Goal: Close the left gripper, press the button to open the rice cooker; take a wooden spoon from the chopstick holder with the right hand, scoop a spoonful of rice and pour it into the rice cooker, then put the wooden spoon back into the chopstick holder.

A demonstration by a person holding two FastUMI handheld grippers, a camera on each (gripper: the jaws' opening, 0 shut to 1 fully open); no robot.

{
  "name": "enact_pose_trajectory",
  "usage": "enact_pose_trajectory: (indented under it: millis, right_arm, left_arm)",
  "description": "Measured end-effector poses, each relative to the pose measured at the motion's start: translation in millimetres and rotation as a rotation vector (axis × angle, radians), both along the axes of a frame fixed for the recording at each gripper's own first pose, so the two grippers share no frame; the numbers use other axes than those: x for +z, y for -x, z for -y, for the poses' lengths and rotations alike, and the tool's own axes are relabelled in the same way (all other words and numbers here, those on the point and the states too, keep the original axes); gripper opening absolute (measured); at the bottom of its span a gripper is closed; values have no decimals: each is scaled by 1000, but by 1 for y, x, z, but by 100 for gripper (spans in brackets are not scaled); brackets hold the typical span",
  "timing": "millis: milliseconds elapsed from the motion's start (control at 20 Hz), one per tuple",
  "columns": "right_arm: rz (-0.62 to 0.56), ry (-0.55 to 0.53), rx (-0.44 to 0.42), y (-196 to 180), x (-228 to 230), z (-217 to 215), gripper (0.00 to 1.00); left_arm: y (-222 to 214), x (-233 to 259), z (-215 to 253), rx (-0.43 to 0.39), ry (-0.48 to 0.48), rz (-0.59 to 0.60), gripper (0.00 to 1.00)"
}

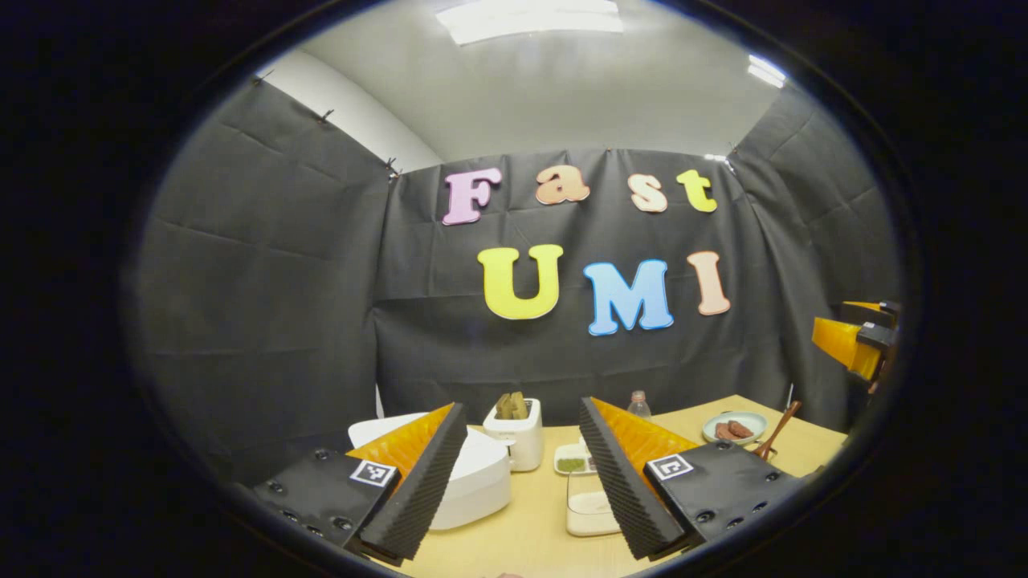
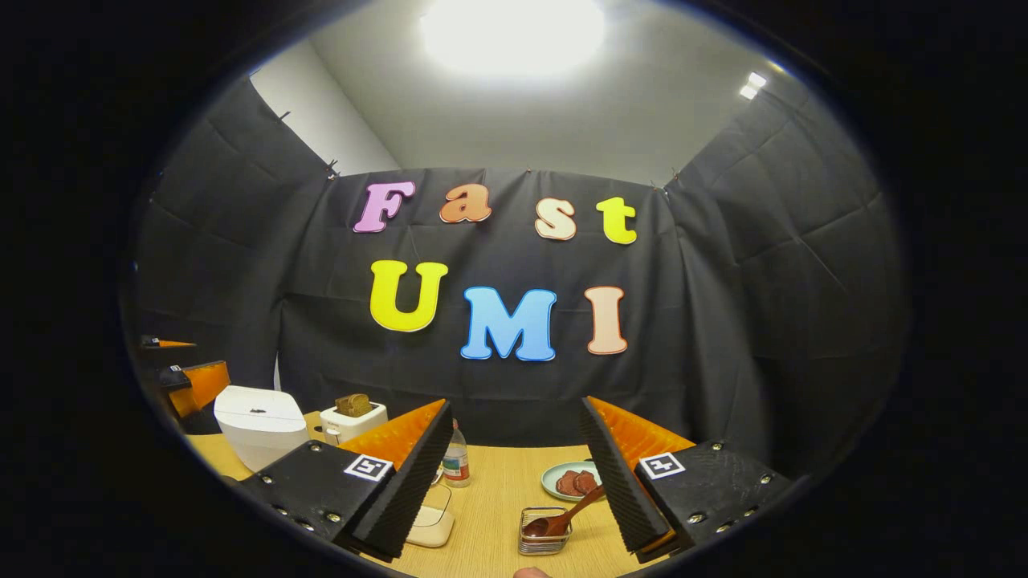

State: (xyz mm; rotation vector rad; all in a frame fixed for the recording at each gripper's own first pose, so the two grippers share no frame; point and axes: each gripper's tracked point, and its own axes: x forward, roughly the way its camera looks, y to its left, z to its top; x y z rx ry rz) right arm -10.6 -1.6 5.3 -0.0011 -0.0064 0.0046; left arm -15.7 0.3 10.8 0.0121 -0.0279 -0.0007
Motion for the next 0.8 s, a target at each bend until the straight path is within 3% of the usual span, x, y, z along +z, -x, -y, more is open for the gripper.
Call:
enact_pose_trajectory:
  millis: [50, 500, 600, 750, 800]
  right_arm:
    - [3, 1, 0, 2, 1, 0, 96]
    - [17, 3, 11, 12, 7, -2, 96]
    - [14, 3, 14, 15, 6, -3, 96]
    - [15, 4, 15, 19, 7, -3, 96]
    - [16, 3, 16, 20, 8, -3, 96]
  left_arm:
    - [1, -1, -1, 0, -6, 3, 92]
    - [18, 8, -9, 10, -10, 24, 94]
    - [19, 12, -11, 4, -17, 30, 80]
    - [21, 13, -10, -9, -38, 36, 71]
    - [23, 13, -14, 5, -41, 37, 54]
